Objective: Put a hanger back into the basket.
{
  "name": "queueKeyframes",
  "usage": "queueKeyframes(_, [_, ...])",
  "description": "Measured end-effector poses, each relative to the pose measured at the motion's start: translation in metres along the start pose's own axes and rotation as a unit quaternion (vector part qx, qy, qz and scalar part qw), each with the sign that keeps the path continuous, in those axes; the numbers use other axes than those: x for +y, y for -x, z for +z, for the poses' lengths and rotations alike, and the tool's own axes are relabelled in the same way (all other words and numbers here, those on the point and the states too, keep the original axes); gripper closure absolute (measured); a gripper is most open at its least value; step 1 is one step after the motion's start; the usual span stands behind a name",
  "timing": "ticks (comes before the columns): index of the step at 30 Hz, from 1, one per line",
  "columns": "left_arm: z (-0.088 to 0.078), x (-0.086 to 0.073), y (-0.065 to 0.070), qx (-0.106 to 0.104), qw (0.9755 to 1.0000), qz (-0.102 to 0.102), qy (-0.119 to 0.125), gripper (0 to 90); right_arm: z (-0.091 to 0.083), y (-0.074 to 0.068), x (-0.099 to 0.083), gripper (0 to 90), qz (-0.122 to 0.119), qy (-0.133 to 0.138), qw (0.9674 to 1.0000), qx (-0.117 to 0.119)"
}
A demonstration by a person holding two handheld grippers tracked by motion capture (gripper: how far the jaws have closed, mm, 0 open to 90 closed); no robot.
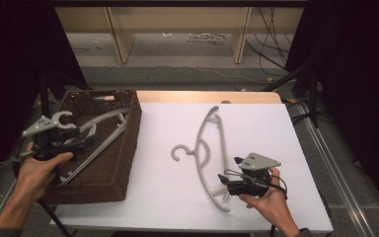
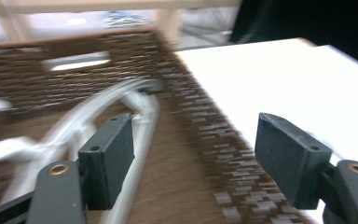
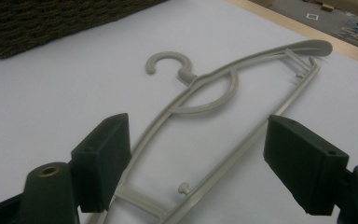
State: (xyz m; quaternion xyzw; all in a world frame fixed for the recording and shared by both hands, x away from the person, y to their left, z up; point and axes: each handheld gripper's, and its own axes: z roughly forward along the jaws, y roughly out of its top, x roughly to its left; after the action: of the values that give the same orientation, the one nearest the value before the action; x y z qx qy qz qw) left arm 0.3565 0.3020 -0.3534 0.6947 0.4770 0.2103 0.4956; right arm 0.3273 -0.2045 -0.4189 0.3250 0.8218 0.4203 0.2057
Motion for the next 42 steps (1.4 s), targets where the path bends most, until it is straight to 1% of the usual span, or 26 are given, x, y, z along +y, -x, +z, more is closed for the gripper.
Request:
queueKeyframes(1, [0.004, -0.001, 0.019, -0.022, 0.9996, 0.014, 0.008, 26.4, 0.0, 0.0, 0.0, 23.9, 0.002, 0.002, 1.0, -0.002])
queueKeyframes(2, [0.006, -0.001, 0.028, -0.029, 0.9993, 0.02, 0.01, 25.5, 0.0, 0.0, 0.0, 23.9, 0.003, 0.003, 1.0, -0.002])
queueKeyframes(3, [0.009, -0.002, 0.037, -0.042, 0.9987, 0.023, 0.015, 23.9, 0.0, -0.001, 0.0, 23.9, 0.004, 0.004, 1.0, -0.002])
queueKeyframes(4, [0.009, -0.002, 0.037, -0.042, 0.9987, 0.023, 0.015, 23.0, 0.0, -0.001, 0.0, 23.9, 0.004, 0.004, 1.0, -0.002])
queueKeyframes(5, [0.012, -0.004, 0.053, -0.057, 0.9978, 0.025, 0.022, 22.8, 0.0, -0.001, 0.0, 23.8, 0.005, 0.005, 1.0, -0.002])
queueKeyframes(6, [0.012, -0.004, 0.053, -0.057, 0.9978, 0.025, 0.022, 22.6, 0.0, -0.001, 0.0, 23.8, 0.005, 0.004, 1.0, -0.001])
queueKeyframes(7, [0.016, -0.007, 0.068, -0.076, 0.9961, 0.037, 0.025, 21.6, 0.001, -0.002, -0.001, 23.7, 0.007, 0.002, 1.0, 0.0])
queueKeyframes(8, [0.016, -0.007, 0.068, -0.076, 0.9961, 0.037, 0.025, 21.1, 0.001, -0.002, -0.001, 23.7, 0.007, 0.002, 1.0, 0.0])
queueKeyframes(9, [0.02, -0.012, 0.081, -0.088, 0.9948, 0.047, 0.023, 20.6, 0.001, -0.002, -0.001, 23.7, 0.006, 0.002, 1.0, 0.002])
queueKeyframes(10, [0.022, -0.014, 0.087, -0.093, 0.9939, 0.054, 0.022, 20.3, 0.001, -0.002, -0.001, 23.6, 0.007, 0.003, 1.0, 0.002])
queueKeyframes(11, [0.022, -0.014, 0.087, -0.093, 0.9939, 0.054, 0.022, 20.1, 0.001, -0.002, -0.001, 23.6, 0.007, 0.003, 1.0, 0.002])
queueKeyframes(13, [0.027, -0.02, 0.098, -0.104, 0.9927, 0.055, 0.023, 19.5, 0.002, -0.002, -0.001, 23.4, 0.005, 0.004, 1.0, -0.001])
queueKeyframes(14, [0.031, -0.024, 0.104, -0.113, 0.9914, 0.062, 0.023, 19.2, 0.001, -0.002, -0.001, 23.4, 0.005, 0.006, 1.0, 0.0])
queueKeyframes(15, [0.034, -0.027, 0.108, -0.119, 0.9905, 0.066, 0.02, 19.1, 0.001, -0.003, 0.0, 23.3, 0.015, 0.005, 0.9999, 0.004])
queueKeyframes(16, [0.036, -0.03, 0.112, -0.12, 0.9904, 0.065, 0.02, 19.1, 0.001, -0.003, 0.0, 23.3, 0.015, 0.005, 0.9999, 0.004])
queueKeyframes(18, [0.042, -0.036, 0.119, -0.121, 0.9892, 0.077, 0.028, 18.5, 0.001, -0.003, 0.0, 22.8, 0.012, 0.006, 0.9999, 0.001])
queueKeyframes(21, [0.044, -0.043, 0.123, -0.118, 0.9888, 0.079, 0.045, 17.5, 0.002, -0.003, -0.001, 22.6, 0.014, 0.01, 0.9998, -0.002])
queueKeyframes(24, [0.048, -0.055, 0.124, -0.126, 0.9879, 0.072, 0.055, 16.6, 0.002, -0.004, -0.001, 22.3, 0.015, 0.014, 0.9998, -0.001])
queueKeyframes(27, [0.05, -0.067, 0.125, -0.127, 0.9869, 0.08, 0.059, 16.5, 0.003, -0.004, -0.001, 21.4, 0.018, 0.016, 0.9997, -0.002])
queueKeyframes(28, [0.05, -0.069, 0.125, -0.13, 0.9859, 0.082, 0.065, 16.5, 0.003, -0.005, -0.001, 21.3, 0.018, 0.018, 0.9997, -0.004])
queueKeyframes(29, [0.049, -0.072, 0.126, -0.125, 0.9864, 0.085, 0.064, 16.4, 0.003, -0.005, -0.001, 21.2, 0.019, 0.019, 0.9996, -0.004])
queueKeyframes(31, [0.049, -0.078, 0.126, -0.127, 0.9852, 0.092, 0.069, 16.2, 0.004, -0.006, -0.001, 20.1, 0.014, 0.019, 0.9997, 0.001])
queueKeyframes(32, [0.049, -0.08, 0.125, -0.129, 0.9846, 0.093, 0.073, 16.1, 0.004, -0.007, -0.002, 19.6, 0.012, 0.017, 0.9998, 0.0])
queueKeyframes(36, [0.046, -0.085, 0.126, -0.122, 0.9848, 0.098, 0.076, 16.0, 0.005, -0.007, -0.003, 17.7, 0.012, 0.022, 0.9997, 0.006])
queueKeyframes(37, [0.046, -0.087, 0.126, -0.124, 0.9835, 0.103, 0.082, 16.0, 0.006, -0.007, -0.003, 17.6, 0.011, 0.024, 0.9996, 0.007])
queueKeyframes(42, [0.048, -0.091, 0.128, -0.115, 0.9835, 0.111, 0.085, 15.9, 0.007, -0.009, -0.004, 17.7, 0.015, 0.024, 0.9996, 0.008])
